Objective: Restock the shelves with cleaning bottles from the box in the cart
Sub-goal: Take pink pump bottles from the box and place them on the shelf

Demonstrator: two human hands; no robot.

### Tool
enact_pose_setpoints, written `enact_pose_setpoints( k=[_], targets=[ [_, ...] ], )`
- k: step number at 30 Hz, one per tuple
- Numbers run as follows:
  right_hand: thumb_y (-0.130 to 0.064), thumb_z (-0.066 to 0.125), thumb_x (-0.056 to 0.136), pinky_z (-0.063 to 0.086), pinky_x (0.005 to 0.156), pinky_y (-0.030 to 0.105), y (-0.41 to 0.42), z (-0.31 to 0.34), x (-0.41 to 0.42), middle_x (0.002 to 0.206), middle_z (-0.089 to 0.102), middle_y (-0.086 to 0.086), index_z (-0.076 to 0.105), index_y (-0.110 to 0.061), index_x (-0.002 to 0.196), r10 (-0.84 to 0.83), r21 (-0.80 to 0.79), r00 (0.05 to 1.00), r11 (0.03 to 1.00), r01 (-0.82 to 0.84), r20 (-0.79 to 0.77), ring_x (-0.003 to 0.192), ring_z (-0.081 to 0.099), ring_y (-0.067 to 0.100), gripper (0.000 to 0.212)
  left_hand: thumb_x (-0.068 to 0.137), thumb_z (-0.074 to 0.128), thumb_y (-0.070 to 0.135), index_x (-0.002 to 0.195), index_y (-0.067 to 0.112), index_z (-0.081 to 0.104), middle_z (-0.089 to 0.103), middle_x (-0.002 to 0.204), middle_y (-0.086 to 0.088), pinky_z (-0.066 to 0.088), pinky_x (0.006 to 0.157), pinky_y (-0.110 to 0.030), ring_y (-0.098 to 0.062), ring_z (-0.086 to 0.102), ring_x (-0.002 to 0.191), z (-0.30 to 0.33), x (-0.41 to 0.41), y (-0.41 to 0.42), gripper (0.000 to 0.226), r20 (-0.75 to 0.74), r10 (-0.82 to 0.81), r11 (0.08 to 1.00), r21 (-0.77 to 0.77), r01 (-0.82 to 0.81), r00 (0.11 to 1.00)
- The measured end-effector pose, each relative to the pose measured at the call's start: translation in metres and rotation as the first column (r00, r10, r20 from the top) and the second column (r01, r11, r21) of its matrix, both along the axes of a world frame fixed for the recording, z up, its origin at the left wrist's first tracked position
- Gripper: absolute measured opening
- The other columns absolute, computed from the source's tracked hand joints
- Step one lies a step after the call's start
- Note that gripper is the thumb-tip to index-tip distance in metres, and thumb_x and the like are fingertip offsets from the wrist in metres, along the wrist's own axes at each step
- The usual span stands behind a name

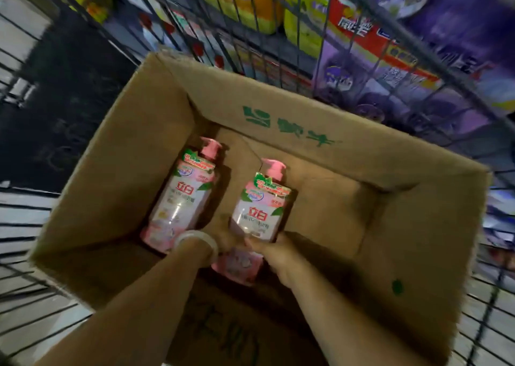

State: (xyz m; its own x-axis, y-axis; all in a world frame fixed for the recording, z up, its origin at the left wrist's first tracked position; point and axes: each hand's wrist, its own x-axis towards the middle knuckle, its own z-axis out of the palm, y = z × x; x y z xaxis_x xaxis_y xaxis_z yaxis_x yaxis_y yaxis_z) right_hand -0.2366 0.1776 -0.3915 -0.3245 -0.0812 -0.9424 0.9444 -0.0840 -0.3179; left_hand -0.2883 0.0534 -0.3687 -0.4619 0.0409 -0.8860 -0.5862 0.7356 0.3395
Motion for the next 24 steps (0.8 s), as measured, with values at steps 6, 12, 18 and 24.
enact_pose_setpoints(
  k=[6,12,18,24],
  targets=[
    [-0.029,0.082,0.067,0.045,0.082,0.035,-0.005,0.027,0.001,0.119,0.064,0.002,0.052,-0.016,0.124,-0.029,-0.047,0.994,0.998,0.034,0.101,0.102,0.060,0.019,0.066,0.068,0.082,0.012,0.091,0.019,0.058,0.064,0.087,0.005,0.051,0.081,-0.028,-0.011,0.062,0.085,0.023,-0.002,-0.019,0.034,0.172,0.017,0.998,0.058,-0.028,0.985],
    [-0.010,0.076,0.075,0.043,0.061,0.024,0.010,0.099,-0.008,0.103,0.063,-0.006,0.050,-0.020,0.108,0.045,-0.134,0.995,0.989,-0.058,-0.092,0.078,0.059,0.006,0.043,0.047,0.090,0.028,0.111,0.022,0.059,0.067,0.104,0.006,0.048,0.098,-0.038,-0.018,0.061,0.108,0.097,-0.001,-0.039,0.071,0.014,0.002,0.993,0.114,-0.004,1.000],
    [-0.010,0.076,0.075,0.052,0.078,0.035,0.055,0.208,-0.026,0.092,0.067,-0.009,0.053,-0.026,0.097,0.174,-0.061,0.916,0.976,-0.210,-0.362,0.086,0.064,0.013,0.036,0.071,0.073,-0.012,0.098,0.010,0.054,0.066,0.082,0.001,0.048,0.044,-0.012,-0.010,0.066,0.067,0.202,0.004,-0.014,0.039,-0.122,0.228,0.928,0.328,-0.177,0.966],
    [0.003,0.075,0.073,0.048,0.054,0.009,0.112,0.346,-0.018,0.074,0.069,-0.016,0.058,-0.025,0.085,0.236,0.084,0.727,0.967,-0.239,-0.645,0.061,0.065,-0.008,0.035,0.056,0.089,0.013,0.089,0.025,0.062,0.075,0.082,0.012,0.057,0.076,-0.024,-0.005,0.070,0.081,0.330,0.019,0.036,0.045,-0.396,0.224,0.888,0.459,-0.020,0.890]
  ],
)
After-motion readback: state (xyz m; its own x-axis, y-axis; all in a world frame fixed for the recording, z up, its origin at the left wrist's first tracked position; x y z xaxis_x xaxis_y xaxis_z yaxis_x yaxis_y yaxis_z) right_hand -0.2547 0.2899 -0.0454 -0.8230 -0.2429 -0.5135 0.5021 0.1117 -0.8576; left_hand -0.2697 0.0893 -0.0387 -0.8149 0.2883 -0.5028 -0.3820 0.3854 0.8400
